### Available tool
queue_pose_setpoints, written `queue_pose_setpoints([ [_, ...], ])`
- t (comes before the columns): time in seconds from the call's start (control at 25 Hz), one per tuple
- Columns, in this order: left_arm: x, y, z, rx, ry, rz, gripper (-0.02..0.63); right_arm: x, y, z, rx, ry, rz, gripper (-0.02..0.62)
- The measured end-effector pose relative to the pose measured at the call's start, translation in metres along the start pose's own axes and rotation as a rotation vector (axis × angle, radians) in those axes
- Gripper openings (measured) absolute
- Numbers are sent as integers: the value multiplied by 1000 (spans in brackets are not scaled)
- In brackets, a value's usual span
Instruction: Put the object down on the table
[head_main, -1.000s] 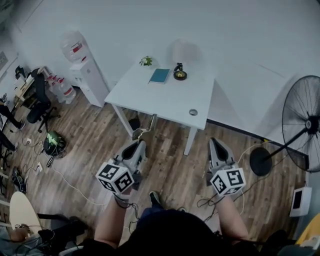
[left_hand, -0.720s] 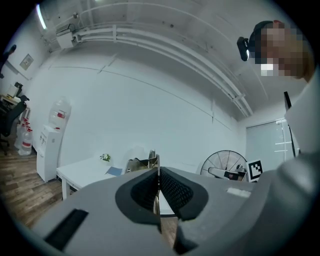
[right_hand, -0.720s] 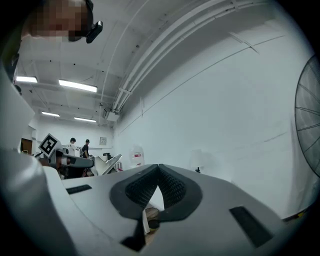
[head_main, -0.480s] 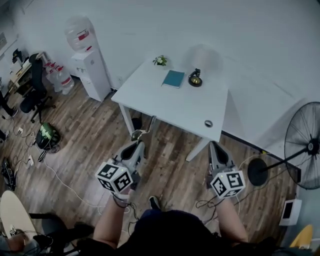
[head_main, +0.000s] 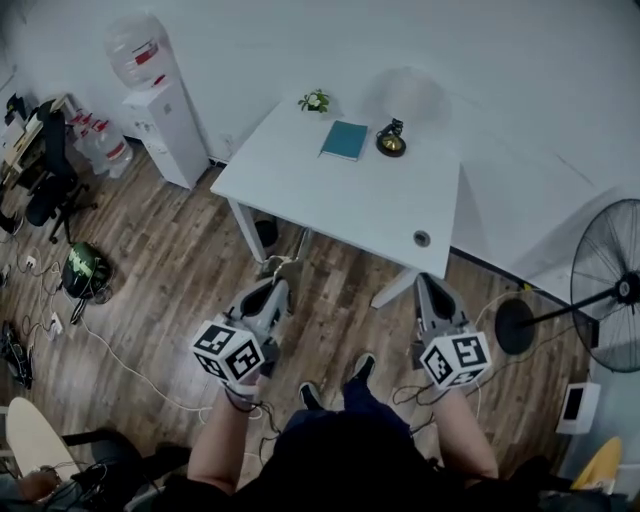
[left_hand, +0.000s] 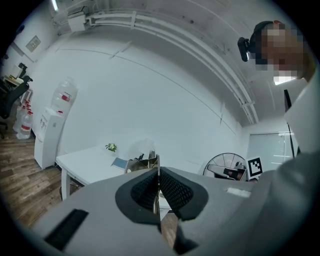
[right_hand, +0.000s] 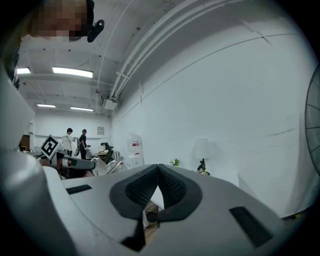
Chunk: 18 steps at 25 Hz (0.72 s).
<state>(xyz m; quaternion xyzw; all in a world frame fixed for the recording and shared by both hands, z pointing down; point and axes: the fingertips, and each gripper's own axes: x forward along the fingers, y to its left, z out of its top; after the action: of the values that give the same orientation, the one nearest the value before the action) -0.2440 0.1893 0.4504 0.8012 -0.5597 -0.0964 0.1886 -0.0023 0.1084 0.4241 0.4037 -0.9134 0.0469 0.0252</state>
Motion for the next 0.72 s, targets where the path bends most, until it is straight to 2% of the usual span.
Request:
queue_pose_setpoints([
  [0.2, 57, 1, 2, 4, 33, -6, 8, 36, -44, 0, 37, -19, 11, 5],
  [0.44, 136, -10, 14, 51, 72, -20, 8, 80, -100, 15, 67, -65, 60, 5],
  [0.72, 227, -30, 6, 96, 145, -36, 8, 107, -169, 13, 98, -55, 94, 5],
])
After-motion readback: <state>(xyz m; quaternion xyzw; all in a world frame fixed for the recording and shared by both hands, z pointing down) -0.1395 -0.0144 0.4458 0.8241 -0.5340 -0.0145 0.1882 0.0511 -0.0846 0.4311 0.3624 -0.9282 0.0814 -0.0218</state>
